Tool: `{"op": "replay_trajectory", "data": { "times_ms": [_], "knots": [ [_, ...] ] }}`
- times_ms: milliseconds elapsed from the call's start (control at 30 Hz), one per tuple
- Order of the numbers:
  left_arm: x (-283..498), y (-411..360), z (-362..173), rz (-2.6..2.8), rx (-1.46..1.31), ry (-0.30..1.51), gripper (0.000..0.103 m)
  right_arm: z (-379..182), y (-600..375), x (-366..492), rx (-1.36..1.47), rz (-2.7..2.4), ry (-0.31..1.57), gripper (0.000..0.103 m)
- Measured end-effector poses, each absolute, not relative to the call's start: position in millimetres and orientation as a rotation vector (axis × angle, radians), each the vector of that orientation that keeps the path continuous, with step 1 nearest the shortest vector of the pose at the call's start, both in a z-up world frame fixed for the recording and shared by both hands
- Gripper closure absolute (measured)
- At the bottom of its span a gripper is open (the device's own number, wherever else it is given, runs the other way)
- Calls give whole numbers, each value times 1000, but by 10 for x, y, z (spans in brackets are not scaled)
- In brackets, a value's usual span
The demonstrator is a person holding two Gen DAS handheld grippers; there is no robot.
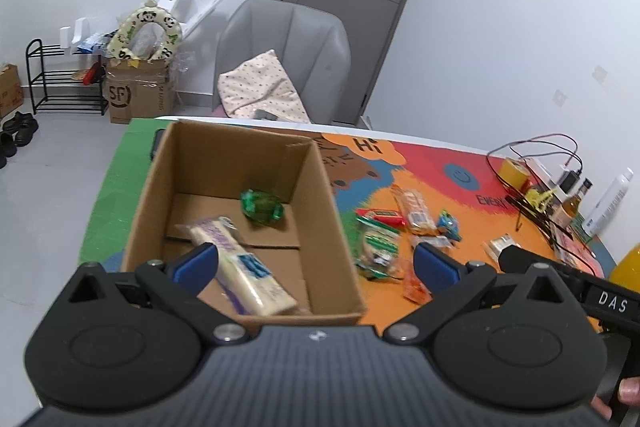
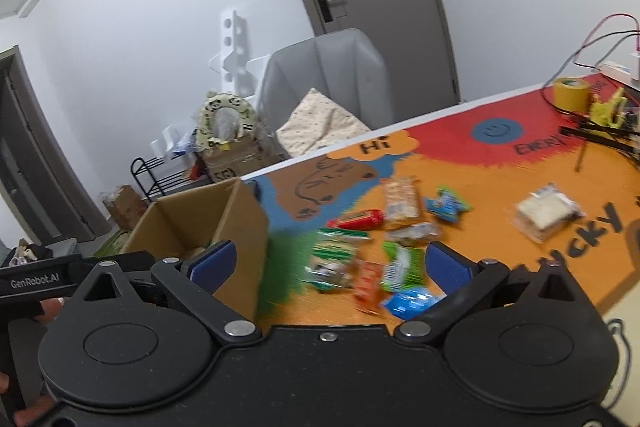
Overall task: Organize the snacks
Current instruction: 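Move the left gripper back to the blue candy while the right gripper grasps the pink pack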
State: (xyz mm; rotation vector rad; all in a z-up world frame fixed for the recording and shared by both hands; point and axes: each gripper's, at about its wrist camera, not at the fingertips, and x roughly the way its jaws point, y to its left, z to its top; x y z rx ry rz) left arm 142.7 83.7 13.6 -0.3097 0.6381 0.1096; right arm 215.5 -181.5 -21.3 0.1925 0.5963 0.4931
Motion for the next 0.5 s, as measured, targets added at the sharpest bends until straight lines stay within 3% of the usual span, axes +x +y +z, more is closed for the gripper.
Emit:
{"op": "replay_trajectory", "data": {
  "times_ms": [500],
  "knots": [
    [1395,315,202,83,-238,648,0,-322,-2460,2065,243,391,607,0]
  ]
}}
